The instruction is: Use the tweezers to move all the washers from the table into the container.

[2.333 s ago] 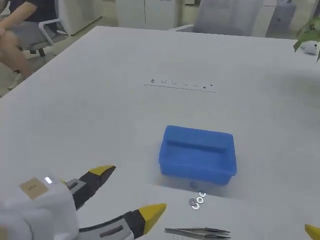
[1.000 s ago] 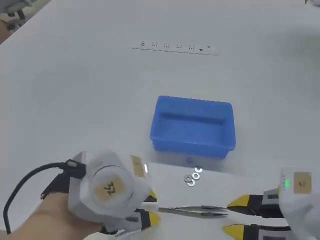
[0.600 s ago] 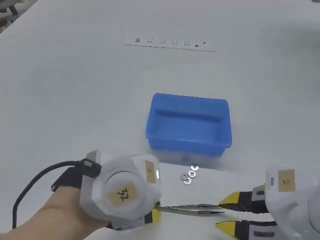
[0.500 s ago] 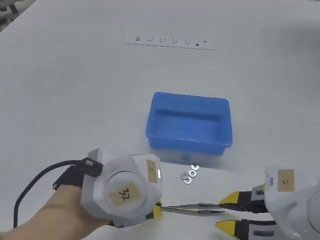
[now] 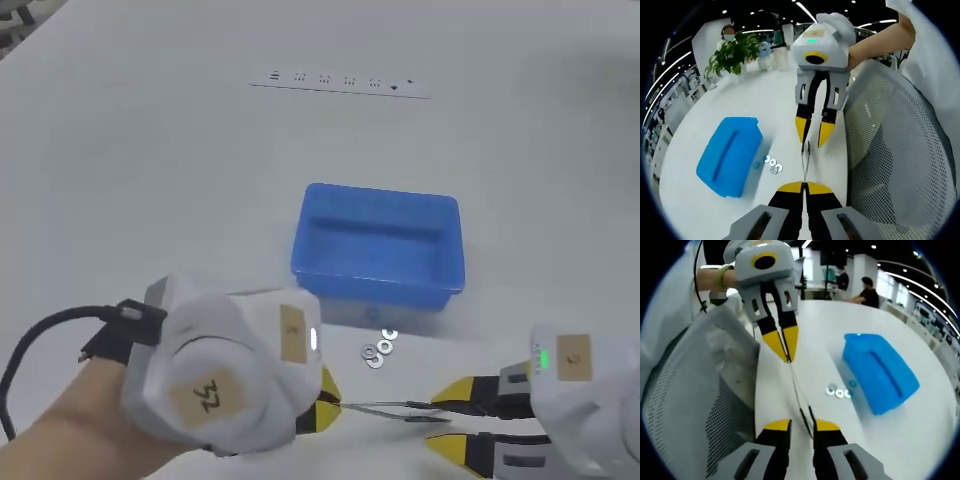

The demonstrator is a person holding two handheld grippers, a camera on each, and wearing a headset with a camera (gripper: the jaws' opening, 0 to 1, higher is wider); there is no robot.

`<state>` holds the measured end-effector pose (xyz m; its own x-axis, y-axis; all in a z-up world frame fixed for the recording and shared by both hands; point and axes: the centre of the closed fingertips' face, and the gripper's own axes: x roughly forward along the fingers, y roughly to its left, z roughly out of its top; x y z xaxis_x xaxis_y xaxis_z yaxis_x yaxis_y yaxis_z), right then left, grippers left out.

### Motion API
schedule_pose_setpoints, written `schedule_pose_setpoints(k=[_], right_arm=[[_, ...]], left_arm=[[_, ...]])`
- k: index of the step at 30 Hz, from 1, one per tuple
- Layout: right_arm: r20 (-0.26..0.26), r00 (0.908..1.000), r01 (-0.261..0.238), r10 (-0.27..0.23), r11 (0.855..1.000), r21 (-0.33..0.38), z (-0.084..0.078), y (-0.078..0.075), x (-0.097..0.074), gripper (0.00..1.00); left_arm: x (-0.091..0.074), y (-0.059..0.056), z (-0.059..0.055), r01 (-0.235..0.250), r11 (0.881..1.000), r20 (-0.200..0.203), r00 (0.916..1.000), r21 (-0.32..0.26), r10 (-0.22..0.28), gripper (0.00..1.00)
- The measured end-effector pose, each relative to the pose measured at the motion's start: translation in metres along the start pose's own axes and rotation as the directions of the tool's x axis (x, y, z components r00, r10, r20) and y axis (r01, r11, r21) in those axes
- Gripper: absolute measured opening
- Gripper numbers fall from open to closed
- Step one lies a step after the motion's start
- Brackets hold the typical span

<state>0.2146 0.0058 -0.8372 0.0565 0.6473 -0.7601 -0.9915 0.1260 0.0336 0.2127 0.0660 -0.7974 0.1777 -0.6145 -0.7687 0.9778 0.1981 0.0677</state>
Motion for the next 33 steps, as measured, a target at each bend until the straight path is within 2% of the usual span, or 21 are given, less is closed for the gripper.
schedule_pose_setpoints(k=[3, 8, 14, 19, 21, 25, 27, 28, 33], right_arm=[[0.008, 0.9999, -0.006, 0.007, 1.0, -0.013, 0.003, 0.003, 0.001, 0.12], [0.012, 0.9999, -0.009, 0.009, 0.999, -0.034, 0.005, 0.004, -0.001, 0.09], [0.029, 0.9994, -0.019, 0.02, 0.999, -0.05, 0.011, 0.009, 0.001, 0.09], [0.037, 0.9983, -0.042, 0.045, 0.996, -0.08, 0.019, 0.014, 0.008, 0.09], [0.025, 0.9989, -0.037, 0.039, 0.995, -0.092, 0.019, 0.011, 0.012, 0.07], [0.024, 0.9985, -0.047, 0.049, 0.996, -0.073, 0.022, 0.007, 0.016, 0.07], [0.041, 0.9989, -0.019, 0.022, 0.998, -0.067, 0.027, -0.001, 0.017, 0.06], [0.044, 0.9987, -0.022, 0.025, 0.998, -0.064, 0.028, -0.002, 0.017, 0.06], [0.101, 0.9949, -0.001, 0.003, 1.0, -0.02, 0.043, -0.018, 0.022, 0.06]], left_arm=[[-0.005, -0.004, 0.01, 0.005, 1.0, 0.016, 0.9999, 0.017, -0.006, 0.0], [-0.008, -0.008, 0.015, 0.006, 0.999, 0.025, 0.9997, 0.035, -0.006, 0.0], [-0.013, -0.012, 0.025, 0.013, 0.998, 0.034, 0.9993, 0.057, -0.015, 0.0], [-0.015, -0.012, 0.036, 0.022, 0.997, 0.045, 0.9986, 0.077, -0.026, 0.0], [-0.015, -0.013, 0.038, 0.031, 0.997, 0.055, 0.9979, 0.075, -0.035, 0.0], [-0.015, -0.002, 0.031, 0.019, 0.998, 0.045, 0.9987, 0.062, -0.021, 0.0], [-0.018, 0.002, 0.034, 0.022, 0.999, 0.066, 0.9975, 0.044, -0.025, 0.0], [-0.019, 0.004, 0.035, 0.018, 0.999, 0.07, 0.9973, 0.046, -0.021, 0.0], [-0.025, 0.02, 0.043, -0.009, 0.998, 0.073, 0.9973, 0.062, 0.005, 0.0]])
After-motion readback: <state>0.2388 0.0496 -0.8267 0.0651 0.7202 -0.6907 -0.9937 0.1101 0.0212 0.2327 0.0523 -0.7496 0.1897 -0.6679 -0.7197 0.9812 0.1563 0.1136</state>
